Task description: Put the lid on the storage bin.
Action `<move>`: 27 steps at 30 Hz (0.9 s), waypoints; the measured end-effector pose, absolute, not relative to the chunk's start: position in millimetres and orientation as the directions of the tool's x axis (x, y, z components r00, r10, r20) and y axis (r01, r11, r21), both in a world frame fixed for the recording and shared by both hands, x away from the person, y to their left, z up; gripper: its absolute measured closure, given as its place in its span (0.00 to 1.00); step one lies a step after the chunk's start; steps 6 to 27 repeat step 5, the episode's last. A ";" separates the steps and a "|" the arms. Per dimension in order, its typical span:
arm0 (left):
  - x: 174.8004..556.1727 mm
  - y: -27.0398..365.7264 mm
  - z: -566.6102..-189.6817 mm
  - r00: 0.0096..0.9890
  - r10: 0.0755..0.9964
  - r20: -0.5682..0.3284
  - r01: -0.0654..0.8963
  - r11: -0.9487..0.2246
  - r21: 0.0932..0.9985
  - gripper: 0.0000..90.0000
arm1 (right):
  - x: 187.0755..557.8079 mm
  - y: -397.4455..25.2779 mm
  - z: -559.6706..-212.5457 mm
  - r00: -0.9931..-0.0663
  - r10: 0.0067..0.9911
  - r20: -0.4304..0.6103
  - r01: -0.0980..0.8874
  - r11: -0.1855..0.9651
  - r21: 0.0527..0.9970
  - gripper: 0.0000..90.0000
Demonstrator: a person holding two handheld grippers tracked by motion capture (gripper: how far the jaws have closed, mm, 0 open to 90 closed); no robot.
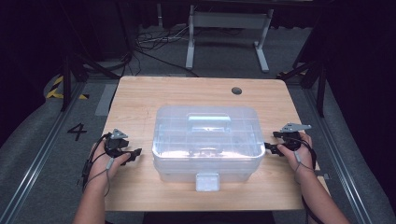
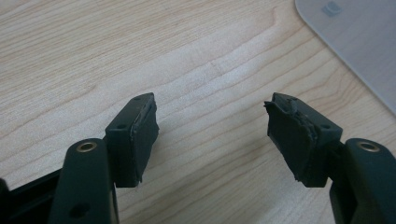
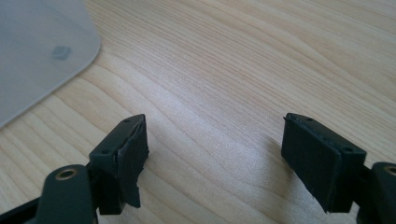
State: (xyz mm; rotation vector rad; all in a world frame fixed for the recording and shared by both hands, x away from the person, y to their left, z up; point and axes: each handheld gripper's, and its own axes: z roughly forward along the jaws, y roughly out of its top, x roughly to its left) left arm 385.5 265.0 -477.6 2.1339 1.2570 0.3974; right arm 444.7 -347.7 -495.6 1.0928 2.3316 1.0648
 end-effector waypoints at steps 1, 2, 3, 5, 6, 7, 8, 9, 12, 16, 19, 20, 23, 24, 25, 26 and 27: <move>385.1 265.0 -477.5 0.504 0.862 -0.053 0.674 -0.354 0.649 0.37 | 444.5 -347.8 -495.6 -0.640 0.769 -0.003 0.502 0.420 0.756 0.26; 385.0 265.0 -477.4 0.504 0.862 -0.057 0.673 -0.351 0.650 0.37 | 444.2 -347.8 -495.6 -0.638 0.770 -0.006 0.501 0.421 0.756 0.26; 385.0 265.2 -477.3 0.502 0.863 -0.060 0.672 -0.346 0.654 0.37 | 444.1 -347.9 -495.3 -0.639 0.769 -0.005 0.501 0.421 0.756 0.26; 384.9 265.4 -477.0 0.502 0.862 -0.064 0.672 -0.343 0.656 0.37 | 444.1 -348.1 -494.1 -0.638 0.770 -0.006 0.499 0.419 0.758 0.26; 384.9 265.4 -477.0 0.502 0.862 -0.064 0.672 -0.343 0.656 0.37 | 444.1 -348.1 -494.1 -0.638 0.770 -0.006 0.499 0.419 0.758 0.26; 384.9 265.4 -477.0 0.502 0.862 -0.064 0.672 -0.343 0.656 0.37 | 444.1 -348.1 -494.1 -0.638 0.770 -0.006 0.499 0.419 0.758 0.26; 384.9 265.4 -477.0 0.502 0.862 -0.064 0.672 -0.343 0.656 0.37 | 444.1 -348.1 -494.1 -0.638 0.770 -0.006 0.499 0.419 0.758 0.26; 384.9 265.4 -477.0 0.502 0.862 -0.064 0.672 -0.343 0.656 0.37 | 444.1 -348.1 -494.1 -0.638 0.770 -0.006 0.499 0.419 0.758 0.26; 384.9 265.4 -477.0 0.502 0.862 -0.064 0.672 -0.343 0.656 0.37 | 444.1 -348.1 -494.1 -0.638 0.770 -0.006 0.499 0.419 0.758 0.26; 384.9 265.4 -477.0 0.502 0.862 -0.064 0.672 -0.343 0.656 0.37 | 444.1 -348.1 -494.1 -0.638 0.770 -0.006 0.499 0.419 0.758 0.26; 384.9 265.4 -477.0 0.502 0.862 -0.064 0.672 -0.343 0.656 0.37 | 444.1 -348.1 -494.1 -0.638 0.770 -0.006 0.499 0.419 0.758 0.26; 384.9 265.4 -477.0 0.502 0.862 -0.064 0.672 -0.343 0.656 0.37 | 444.1 -348.1 -494.1 -0.638 0.770 -0.006 0.499 0.419 0.758 0.26; 384.9 265.4 -477.0 0.502 0.862 -0.064 0.672 -0.343 0.656 0.37 | 444.1 -348.1 -494.1 -0.638 0.770 -0.006 0.499 0.419 0.758 0.26; 384.9 265.4 -477.0 0.502 0.862 -0.064 0.672 -0.343 0.656 0.37 | 444.1 -348.1 -494.1 -0.638 0.770 -0.006 0.499 0.419 0.758 0.26; 384.9 265.4 -477.0 0.502 0.862 -0.064 0.672 -0.343 0.656 0.37 | 444.1 -348.1 -494.1 -0.638 0.770 -0.006 0.499 0.419 0.758 0.26; 384.9 265.4 -477.0 0.502 0.862 -0.064 0.672 -0.343 0.656 0.37 | 444.1 -348.1 -494.1 -0.638 0.770 -0.006 0.499 0.419 0.758 0.26; 384.9 265.4 -477.0 0.502 0.862 -0.064 0.672 -0.343 0.656 0.37 | 444.1 -348.1 -494.1 -0.638 0.770 -0.006 0.499 0.419 0.758 0.26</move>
